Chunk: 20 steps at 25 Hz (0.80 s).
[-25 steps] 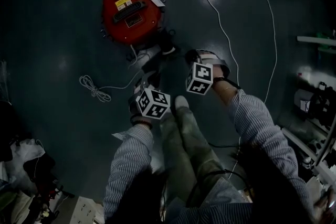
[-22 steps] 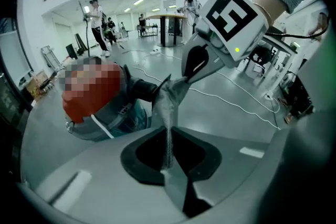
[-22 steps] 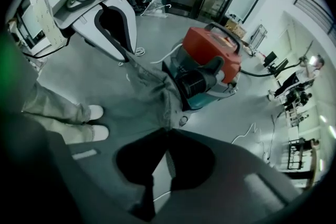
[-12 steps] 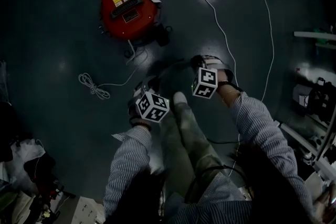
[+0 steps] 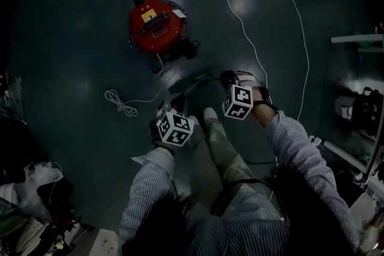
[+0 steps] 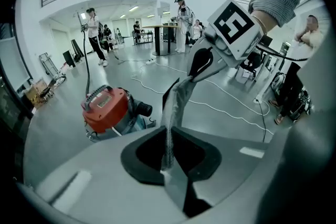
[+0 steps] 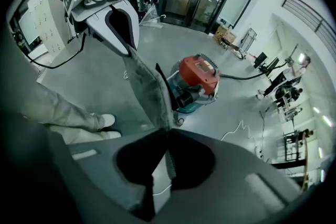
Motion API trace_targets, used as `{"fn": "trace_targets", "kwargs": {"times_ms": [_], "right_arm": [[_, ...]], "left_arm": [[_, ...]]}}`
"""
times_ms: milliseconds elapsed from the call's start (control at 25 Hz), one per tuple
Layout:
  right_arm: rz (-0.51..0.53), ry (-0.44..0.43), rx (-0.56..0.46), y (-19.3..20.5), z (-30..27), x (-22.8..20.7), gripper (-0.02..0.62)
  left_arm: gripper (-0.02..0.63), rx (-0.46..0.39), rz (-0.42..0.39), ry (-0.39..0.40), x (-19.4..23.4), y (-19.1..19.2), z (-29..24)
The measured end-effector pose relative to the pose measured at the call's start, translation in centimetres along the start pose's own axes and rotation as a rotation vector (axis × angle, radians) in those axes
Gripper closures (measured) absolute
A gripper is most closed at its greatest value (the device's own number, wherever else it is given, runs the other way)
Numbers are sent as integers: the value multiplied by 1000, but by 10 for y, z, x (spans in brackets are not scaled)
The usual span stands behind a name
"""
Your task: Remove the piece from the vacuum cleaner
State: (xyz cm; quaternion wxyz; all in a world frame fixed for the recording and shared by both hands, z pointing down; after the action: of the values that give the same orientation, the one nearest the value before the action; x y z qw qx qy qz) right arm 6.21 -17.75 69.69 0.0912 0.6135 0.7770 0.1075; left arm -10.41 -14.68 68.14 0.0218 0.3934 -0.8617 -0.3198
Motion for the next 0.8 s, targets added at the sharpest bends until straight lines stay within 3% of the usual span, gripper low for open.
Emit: {"fn": "trace_targets", "kwargs": {"times_ms": [280, 800], "right_arm": [[9, 68, -62, -37, 113, 21, 575], [-151, 131, -203, -55, 264, 88, 575]], "left_arm": [[575, -45, 19, -34, 15, -47, 106], [574, -127, 123, -8, 3, -101, 246]]}}
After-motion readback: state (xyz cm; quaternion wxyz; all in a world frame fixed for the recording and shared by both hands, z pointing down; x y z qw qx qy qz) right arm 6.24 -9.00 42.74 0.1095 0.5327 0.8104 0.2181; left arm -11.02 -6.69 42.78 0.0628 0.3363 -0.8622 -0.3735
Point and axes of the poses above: the fingertips, and each gripper's own axes: z backward along the fingers, x to its left, y out of its underside, the point moved 5 cm from there along z, backward along the fingers, and after that the axes turned 14 degrees about -y, right-handed, at the moved point
